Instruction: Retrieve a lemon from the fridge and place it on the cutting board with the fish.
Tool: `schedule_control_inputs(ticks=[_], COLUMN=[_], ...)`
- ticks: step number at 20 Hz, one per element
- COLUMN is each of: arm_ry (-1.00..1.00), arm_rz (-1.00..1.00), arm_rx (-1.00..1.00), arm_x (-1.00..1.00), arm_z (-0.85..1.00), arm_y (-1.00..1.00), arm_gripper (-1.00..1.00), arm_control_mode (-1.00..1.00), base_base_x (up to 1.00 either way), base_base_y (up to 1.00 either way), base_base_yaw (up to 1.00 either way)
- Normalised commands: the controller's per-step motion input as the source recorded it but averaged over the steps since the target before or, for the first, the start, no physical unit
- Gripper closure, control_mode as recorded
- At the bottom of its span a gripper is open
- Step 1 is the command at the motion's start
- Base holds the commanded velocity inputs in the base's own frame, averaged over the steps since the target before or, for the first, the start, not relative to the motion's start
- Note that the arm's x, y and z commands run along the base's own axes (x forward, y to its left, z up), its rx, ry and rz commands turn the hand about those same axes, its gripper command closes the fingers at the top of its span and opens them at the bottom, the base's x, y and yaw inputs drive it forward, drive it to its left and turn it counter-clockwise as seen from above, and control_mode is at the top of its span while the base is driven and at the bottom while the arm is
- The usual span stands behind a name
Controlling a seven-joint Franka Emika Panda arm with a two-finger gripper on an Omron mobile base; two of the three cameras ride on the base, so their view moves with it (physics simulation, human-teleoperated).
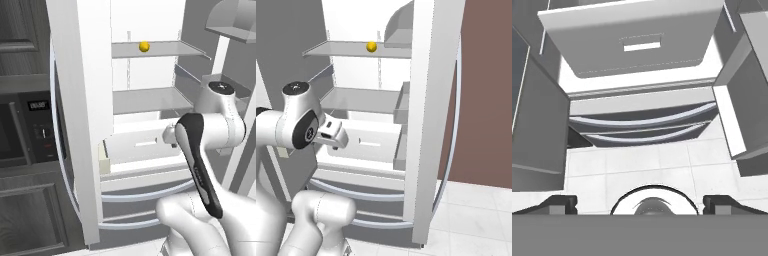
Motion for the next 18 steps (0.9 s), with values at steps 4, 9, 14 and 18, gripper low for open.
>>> schedule_control_inputs(ticks=[4, 9, 14, 18], arm_ry=[0.0, 0.0, 0.0, 0.0], arm_rz=[0.0, 0.01, 0.0, 0.0], arm_rx=[-0.13, -0.03, 0.0, 0.0], arm_x=[0.0, 0.0, 0.0, 0.02], arm_z=[0.0, 0.0, 0.0, 0.0], arm_y=[0.0, 0.0, 0.0, 0.0], arm_gripper=[-1.0, -1.0, -1.0, -1.0], arm_control_mode=[-1.0, -1.0, -1.0, -1.0], base_base_x=[0.0, 0.0, 0.0, 0.0], base_base_y=[0.0, 0.0, 0.0, 0.0], base_base_yaw=[0.0, 0.0, 0.0, 0.0])
